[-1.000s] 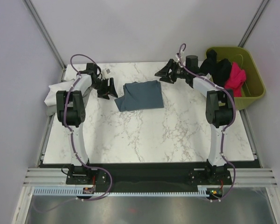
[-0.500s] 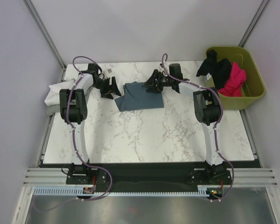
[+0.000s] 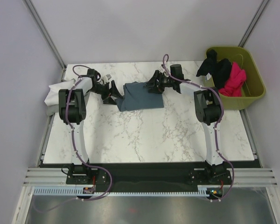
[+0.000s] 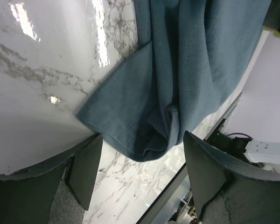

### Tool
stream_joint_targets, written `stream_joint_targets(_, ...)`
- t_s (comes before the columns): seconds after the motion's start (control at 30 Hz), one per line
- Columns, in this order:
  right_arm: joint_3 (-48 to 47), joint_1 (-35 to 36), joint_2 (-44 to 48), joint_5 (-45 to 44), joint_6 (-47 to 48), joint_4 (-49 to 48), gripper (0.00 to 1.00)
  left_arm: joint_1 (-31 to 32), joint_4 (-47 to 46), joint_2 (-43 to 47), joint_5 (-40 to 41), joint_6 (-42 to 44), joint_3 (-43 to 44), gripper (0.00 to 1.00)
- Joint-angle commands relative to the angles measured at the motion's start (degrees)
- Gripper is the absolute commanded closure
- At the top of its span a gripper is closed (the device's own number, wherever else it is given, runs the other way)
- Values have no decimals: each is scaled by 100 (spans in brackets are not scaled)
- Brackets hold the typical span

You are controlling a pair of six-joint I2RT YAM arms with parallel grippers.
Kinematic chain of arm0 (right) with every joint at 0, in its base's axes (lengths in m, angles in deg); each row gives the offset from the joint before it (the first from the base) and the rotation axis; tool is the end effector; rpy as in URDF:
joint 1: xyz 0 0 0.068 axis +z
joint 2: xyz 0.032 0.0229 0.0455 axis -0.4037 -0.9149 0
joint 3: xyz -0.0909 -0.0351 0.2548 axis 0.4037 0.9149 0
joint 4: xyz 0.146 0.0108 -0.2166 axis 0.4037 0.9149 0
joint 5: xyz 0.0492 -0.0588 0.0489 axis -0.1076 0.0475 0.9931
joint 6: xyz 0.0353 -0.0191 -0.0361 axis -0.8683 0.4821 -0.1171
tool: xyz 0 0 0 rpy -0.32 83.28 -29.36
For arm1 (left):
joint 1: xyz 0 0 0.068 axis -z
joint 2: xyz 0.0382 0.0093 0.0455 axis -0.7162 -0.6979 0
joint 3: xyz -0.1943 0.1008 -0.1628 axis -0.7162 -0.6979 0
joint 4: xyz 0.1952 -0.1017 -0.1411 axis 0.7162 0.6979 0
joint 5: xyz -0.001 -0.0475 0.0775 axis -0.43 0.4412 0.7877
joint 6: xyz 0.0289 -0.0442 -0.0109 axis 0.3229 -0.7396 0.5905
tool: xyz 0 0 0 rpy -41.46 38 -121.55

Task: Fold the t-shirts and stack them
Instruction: Neatly place the folded tshirt to the corner

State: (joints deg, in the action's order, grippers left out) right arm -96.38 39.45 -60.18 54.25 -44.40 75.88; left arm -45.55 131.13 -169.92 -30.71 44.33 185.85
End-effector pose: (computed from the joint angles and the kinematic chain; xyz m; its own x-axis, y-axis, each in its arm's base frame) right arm 0.4941 0.1662 0.1486 -0.9225 0.2122 -0.3224 -0.2067 0.4337 0.8770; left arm 0.4576 -0.0277 0.1362 -0.9888 -0.0971 -0.1135 0.0192 0.6710 -0.7412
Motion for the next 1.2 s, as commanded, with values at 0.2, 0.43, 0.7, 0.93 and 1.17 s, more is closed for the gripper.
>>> stream_joint_targets(0.2, 98, 18, -103, -54, 156, 47, 23, 254, -295, -528, 51, -432, 345, 21)
stream_joint_targets(0.43, 116, 53, -103, -81, 182, 91, 23, 491, -550, -818, -37, -757, 724, 21)
stream_joint_targets(0.7, 186, 71, -59, -124, 252, 170, 22, 763, -858, -1082, -300, -1091, 821, 25)
stream_joint_targets(0.93, 257, 80, -7, -168, 296, 214, 22, 843, -1201, -1248, -634, -1477, 760, 38)
stream_joint_targets(1.17, 309, 106, 55, -239, 384, 250, 22, 904, -1526, -1258, -986, -1662, 636, 77)
